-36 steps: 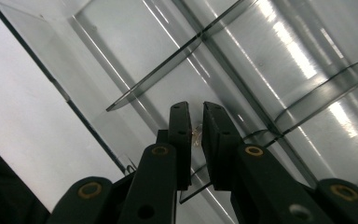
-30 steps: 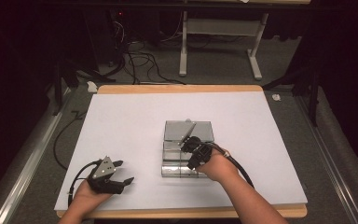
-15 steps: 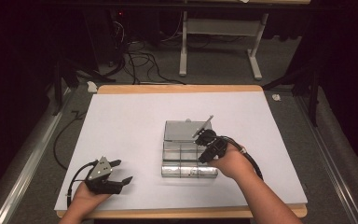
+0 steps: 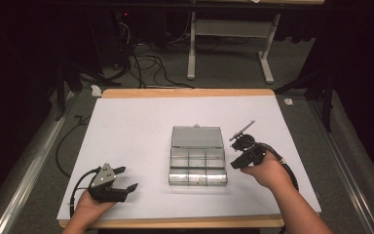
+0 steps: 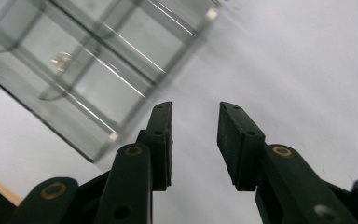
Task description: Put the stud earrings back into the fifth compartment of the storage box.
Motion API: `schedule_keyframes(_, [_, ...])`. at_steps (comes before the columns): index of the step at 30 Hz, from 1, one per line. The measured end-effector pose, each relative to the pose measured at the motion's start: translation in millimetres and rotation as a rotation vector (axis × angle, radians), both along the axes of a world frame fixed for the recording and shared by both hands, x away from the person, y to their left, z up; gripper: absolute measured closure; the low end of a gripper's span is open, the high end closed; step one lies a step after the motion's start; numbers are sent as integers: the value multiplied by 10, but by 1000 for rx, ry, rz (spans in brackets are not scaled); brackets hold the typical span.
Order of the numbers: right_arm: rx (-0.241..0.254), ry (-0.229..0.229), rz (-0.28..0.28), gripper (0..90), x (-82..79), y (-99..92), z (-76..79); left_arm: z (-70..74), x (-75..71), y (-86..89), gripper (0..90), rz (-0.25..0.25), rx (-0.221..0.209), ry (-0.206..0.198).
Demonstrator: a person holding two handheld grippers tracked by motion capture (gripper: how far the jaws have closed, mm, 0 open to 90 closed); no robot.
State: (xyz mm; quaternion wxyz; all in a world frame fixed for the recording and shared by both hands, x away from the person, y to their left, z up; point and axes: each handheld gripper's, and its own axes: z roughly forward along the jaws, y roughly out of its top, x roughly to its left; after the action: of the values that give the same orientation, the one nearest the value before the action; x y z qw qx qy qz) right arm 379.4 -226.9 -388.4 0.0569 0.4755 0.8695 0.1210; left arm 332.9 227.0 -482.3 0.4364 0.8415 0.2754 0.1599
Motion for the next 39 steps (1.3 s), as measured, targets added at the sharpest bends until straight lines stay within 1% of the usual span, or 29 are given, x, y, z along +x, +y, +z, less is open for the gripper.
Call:
schedule_keyframes(4, [-7, -4, -33, 636, -29, -159, -56, 2, -1, 1, 227, 0, 1, 1])
schedule_keyframes(9, [-3, -9, -65, 613, -53, -311, -118, 1, -1, 4, 226, 0, -2, -2])
schedule_keyframes(11, [-1, -25, -78, 601, -65, -357, -155, 1, -1, 4, 226, 1, -2, -1])
schedule_keyframes(14, [25, -51, -94, 582, -84, -399, -210, 2, 1, 5, 225, 2, -3, 0])
schedule_keyframes(15, [33, -76, -104, 578, -96, -405, -241, 2, 1, 6, 225, 2, -3, 0])
schedule_keyframes(16, [30, -96, -103, 570, -104, -406, -260, 2, 1, 5, 225, 3, -3, 0])
schedule_keyframes(17, [42, -119, -109, 566, -118, -402, -294, 1, 1, 5, 225, 2, -3, 1])
schedule_keyframes(18, [51, -126, -114, 563, -123, -404, -315, 2, 1, 5, 225, 2, -3, 2])
schedule_keyframes(21, [106, -190, -140, 555, -147, -420, -396, 2, 1, 6, 225, 3, -4, 0])
schedule_keyframes(22, [106, -190, -140, 555, -147, -420, -396, 2, 1, 6, 225, 3, -4, 0])
schedule_keyframes(23, [135, -223, -157, 554, -167, -431, -434, 2, 0, 7, 225, 2, -3, 1])
schedule_keyframes(24, [143, -241, -159, 554, -175, -435, -452, 1, 1, 6, 225, 3, -4, 1])
schedule_keyframes(25, [159, -259, -172, 551, -194, -431, -480, 1, 1, 6, 225, 3, -5, 1])
schedule_keyframes(27, [170, -297, -177, 543, -225, -422, -527, 1, 1, 6, 225, 3, -4, 0])
schedule_keyframes(30, [186, -338, -183, 517, -272, -408, -579, 1, 1, 5, 225, 3, -4, 1])
schedule_keyframes(34, [205, -407, -196, 477, -381, -410, -622, 0, -8, 7, 225, 4, -3, -8])
schedule_keyframes(35, [222, -443, -214, 477, -440, -417, -643, 0, -12, 9, 225, 6, -4, -10])
schedule_keyframes(36, [279, -507, -254, 482, -551, -440, -720, 0, -14, 9, 225, 9, -6, -12])
schedule_keyframes(37, [311, -523, -277, 503, -628, -453, -810, 1, -13, 9, 225, 11, -4, -13])
schedule_keyframes(38, [295, -475, -279, 422, -625, -447, -832, -1, -10, 5, 225, 13, -2, -10])
schedule_keyframes(39, [261, -457, -245, 388, -611, -428, -807, -2, -10, 0, 225, 14, -2, -10])
